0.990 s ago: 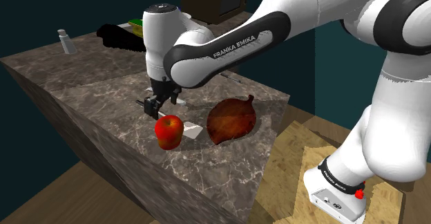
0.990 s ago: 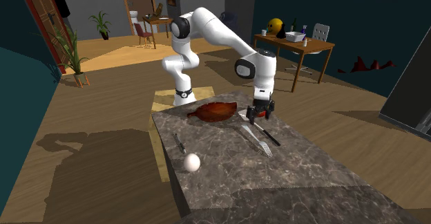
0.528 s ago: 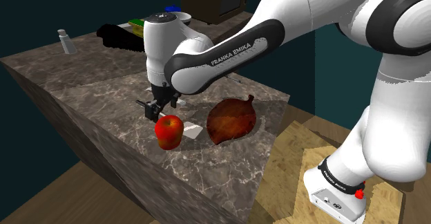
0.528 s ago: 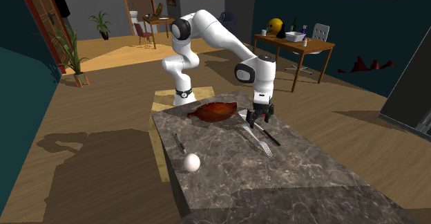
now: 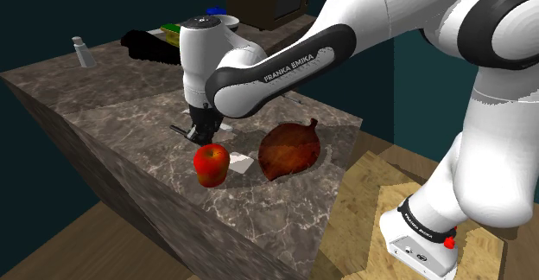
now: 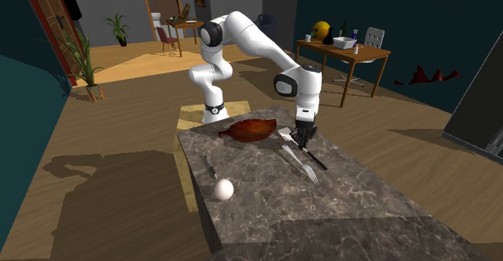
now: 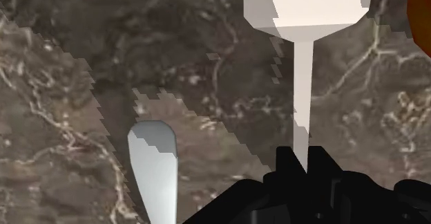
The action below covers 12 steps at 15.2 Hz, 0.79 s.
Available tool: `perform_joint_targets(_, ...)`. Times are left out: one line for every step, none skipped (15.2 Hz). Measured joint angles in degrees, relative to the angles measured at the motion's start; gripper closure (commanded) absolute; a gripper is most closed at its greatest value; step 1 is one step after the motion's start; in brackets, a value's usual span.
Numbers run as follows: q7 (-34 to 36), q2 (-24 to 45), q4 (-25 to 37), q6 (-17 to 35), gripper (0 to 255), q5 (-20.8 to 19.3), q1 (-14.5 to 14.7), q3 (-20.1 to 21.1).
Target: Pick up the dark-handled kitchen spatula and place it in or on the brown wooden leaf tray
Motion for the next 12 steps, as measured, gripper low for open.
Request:
perform_joint_targets(0.00, 0.00, 0.00, 0.00, 255, 0.00, 0.00, 0.00)
perform_joint_targets(0.00, 0.00, 0.00, 0.00, 255, 0.00, 0.00, 0.00)
perform_joint_targets(0.00, 0.00, 0.00, 0.00, 255, 0.00, 0.00, 0.00)
perform_joint_targets(0.00, 0.00, 0.00, 0.00, 255, 0.00, 0.00, 0.00)
perform_joint_targets(0.00, 0.00, 0.00, 0.00, 255, 0.00, 0.00, 0.00)
perform_joint_targets(-0.08, -0.16, 0.07, -0.22, 255, 0.09, -0.04, 0.04)
perform_joint_targets(-0.15, -0.44, 0.29, -0.70, 255, 0.23, -0.07, 0.12)
perform_joint_targets(-0.31, -1.00, 0.24, -1.16, 255, 0.48, -0.19, 0.24)
perform_joint_targets(-0.50, -1.21, 0.74, -1.85, 255, 0.65, -0.25, 0.29)
perform_joint_targets(-0.55, -1.53, 1.00, -2.41, 255, 0.82, -0.26, 0.39)
perform_joint_targets(-0.62, -1.85, 1.34, -3.04, 255, 0.99, -0.27, 0.49)
perform_joint_targets(-0.66, -2.18, 1.61, -3.61, 255, 1.15, -0.26, 0.58)
